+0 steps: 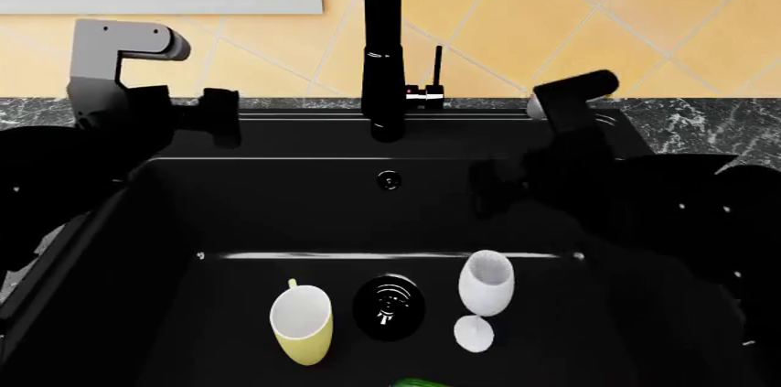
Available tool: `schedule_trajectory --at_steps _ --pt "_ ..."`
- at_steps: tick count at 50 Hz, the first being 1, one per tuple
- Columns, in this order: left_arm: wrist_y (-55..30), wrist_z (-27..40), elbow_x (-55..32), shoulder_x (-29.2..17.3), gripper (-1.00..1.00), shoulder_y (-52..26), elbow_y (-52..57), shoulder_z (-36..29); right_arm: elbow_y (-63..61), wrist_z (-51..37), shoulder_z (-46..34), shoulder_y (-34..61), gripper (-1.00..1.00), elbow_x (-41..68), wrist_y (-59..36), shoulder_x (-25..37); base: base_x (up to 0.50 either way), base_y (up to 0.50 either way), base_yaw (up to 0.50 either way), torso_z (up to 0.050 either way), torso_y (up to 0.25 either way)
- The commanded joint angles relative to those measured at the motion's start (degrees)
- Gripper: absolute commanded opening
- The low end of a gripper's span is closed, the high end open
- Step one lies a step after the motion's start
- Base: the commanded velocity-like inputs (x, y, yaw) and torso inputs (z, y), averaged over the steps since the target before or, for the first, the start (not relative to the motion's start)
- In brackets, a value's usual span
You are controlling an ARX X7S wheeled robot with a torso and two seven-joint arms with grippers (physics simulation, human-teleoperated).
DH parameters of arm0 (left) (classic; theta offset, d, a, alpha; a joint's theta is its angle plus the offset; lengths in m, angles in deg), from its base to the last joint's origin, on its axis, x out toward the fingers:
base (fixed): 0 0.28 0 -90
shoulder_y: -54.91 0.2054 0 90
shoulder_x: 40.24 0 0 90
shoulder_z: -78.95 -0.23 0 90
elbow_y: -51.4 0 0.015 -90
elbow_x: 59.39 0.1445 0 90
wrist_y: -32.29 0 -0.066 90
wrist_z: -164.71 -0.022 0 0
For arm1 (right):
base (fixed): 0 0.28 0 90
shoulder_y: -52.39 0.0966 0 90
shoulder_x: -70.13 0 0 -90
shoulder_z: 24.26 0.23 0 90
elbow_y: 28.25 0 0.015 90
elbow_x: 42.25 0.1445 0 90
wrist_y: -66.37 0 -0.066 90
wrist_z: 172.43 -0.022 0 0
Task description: Pick the cup and wine glass and place them in the sink. Then turn on the water.
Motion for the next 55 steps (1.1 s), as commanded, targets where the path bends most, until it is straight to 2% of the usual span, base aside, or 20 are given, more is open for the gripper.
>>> schedule_trajectory --at_steps 1,10,20,28,33,38,46,53,55 --pt "0.4 1.8 0.9 1.1 1.00 -2.1 0.1 0.1 5.2 0.7 0.9 10.0 1.00 -3.7 1.3 -4.0 0.00 0.00 0.00 0.000 0.000" --pt "1.1 2.4 2.7 3.4 1.00 -5.4 -2.8 -0.9 11.1 2.7 -0.2 14.5 1.00 -8.0 4.3 -7.4 0.00 0.00 0.00 0.000 0.000" --pt "3.9 0.6 6.8 8.2 1.00 -11.9 -10.7 -3.9 27.4 7.6 -3.5 20.5 1.00 -17.9 15.0 -15.7 0.00 0.00 0.00 0.000 0.000" --pt "7.9 -2.4 10.7 12.9 1.00 -18.8 -21.2 -6.3 46.0 13.5 -5.7 25.5 1.00 -25.5 28.0 -23.4 0.00 0.00 0.00 0.000 0.000" --pt "11.4 -4.7 13.3 16.1 1.00 -23.1 -29.8 -7.7 65.3 19.4 -6.1 29.9 1.00 -29.1 38.9 -31.0 0.00 0.00 0.00 0.000 0.000" --pt "15.7 -7.2 16.0 19.9 1.00 -27.9 -40.3 -9.1 65.6 19.0 -1.3 29.6 1.00 -33.6 40.0 -31.8 0.00 0.00 0.00 0.000 0.000" --pt "25.9 -12.1 20.3 27.1 1.00 -36.2 -62.3 -11.0 65.6 20.4 12.3 28.9 1.00 -46.8 40.7 -33.6 0.00 0.00 0.00 0.000 0.000" --pt "25.9 -12.3 23.0 28.1 1.00 -36.9 -63.3 -8.9 65.6 21.1 24.1 28.6 1.00 -56.9 41.2 -35.9 0.00 0.00 0.00 0.000 0.000" --pt "25.6 -12.5 24.0 28.2 1.00 -37.1 -63.2 -8.2 65.6 21.0 24.0 28.9 1.00 -56.5 41.3 -36.3 0.00 0.00 0.00 0.000 0.000"
